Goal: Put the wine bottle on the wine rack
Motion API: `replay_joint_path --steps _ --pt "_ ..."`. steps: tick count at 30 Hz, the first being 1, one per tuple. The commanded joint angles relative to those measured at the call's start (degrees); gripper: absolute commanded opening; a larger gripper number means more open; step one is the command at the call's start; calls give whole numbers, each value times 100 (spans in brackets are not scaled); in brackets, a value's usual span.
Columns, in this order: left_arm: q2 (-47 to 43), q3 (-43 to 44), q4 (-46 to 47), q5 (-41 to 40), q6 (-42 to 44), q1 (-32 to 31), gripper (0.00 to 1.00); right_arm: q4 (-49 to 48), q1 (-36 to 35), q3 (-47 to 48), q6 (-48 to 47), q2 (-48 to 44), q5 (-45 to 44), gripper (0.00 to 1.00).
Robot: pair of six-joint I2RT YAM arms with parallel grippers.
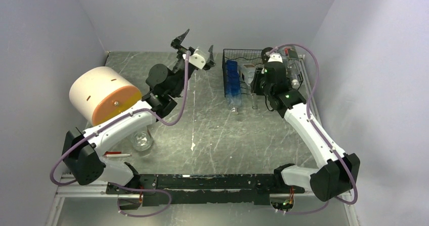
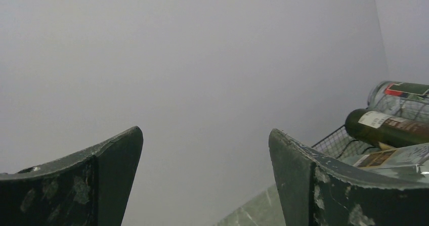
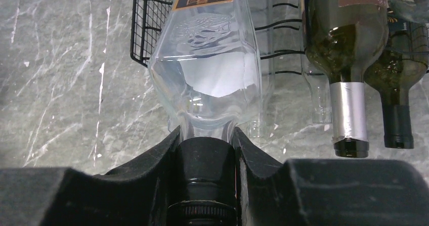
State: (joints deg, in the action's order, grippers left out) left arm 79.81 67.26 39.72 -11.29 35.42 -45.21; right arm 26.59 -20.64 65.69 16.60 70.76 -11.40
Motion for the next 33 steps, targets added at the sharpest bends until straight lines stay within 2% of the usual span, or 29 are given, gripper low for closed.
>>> replay_joint_path --steps 1,8,15,33 --pt "22 426 -605 -233 -802 -28 98 -1177 90 -466 25 -422 -34 0" --pt "272 847 -1241 -211 -1160 -24 98 -931 91 -1579 211 -1080 377 0" --pt "460 1120 -1664 -185 -1375 -31 98 -712 87 -2012 273 -1173 543 0" --pt "653 1478 -2233 -160 -1293 -31 98 -1356 95 -1778 109 219 744 0"
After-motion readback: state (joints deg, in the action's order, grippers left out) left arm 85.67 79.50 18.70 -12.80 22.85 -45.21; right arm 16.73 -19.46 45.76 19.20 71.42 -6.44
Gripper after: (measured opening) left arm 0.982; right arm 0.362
